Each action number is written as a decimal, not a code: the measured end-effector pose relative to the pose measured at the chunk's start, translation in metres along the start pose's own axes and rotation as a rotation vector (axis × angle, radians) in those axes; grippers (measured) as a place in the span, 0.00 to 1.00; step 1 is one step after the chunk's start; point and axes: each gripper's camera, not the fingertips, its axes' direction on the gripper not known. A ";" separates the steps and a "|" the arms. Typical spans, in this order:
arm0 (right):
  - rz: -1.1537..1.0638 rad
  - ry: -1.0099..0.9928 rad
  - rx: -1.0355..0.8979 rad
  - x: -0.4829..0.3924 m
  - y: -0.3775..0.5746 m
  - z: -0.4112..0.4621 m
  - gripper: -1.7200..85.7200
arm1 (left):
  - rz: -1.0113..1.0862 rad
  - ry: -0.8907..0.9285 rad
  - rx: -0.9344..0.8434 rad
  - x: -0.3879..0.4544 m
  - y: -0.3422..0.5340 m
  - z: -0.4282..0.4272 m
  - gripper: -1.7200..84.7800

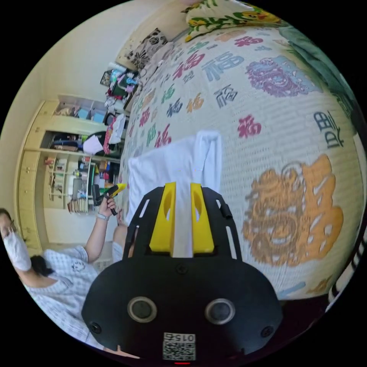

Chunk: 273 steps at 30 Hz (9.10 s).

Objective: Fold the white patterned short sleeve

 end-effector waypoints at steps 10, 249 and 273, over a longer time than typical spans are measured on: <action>0.128 -0.059 -0.046 -0.014 0.089 0.088 0.09 | -0.170 0.060 0.021 -0.006 0.143 -0.011 0.15; -0.631 -0.656 -0.100 -0.394 0.026 0.467 0.02 | 0.395 -0.163 0.527 -0.020 0.118 -0.566 0.03; -0.248 -0.181 -0.340 -0.394 -0.069 0.705 0.07 | -0.165 -0.413 0.407 -0.162 0.043 -0.368 0.11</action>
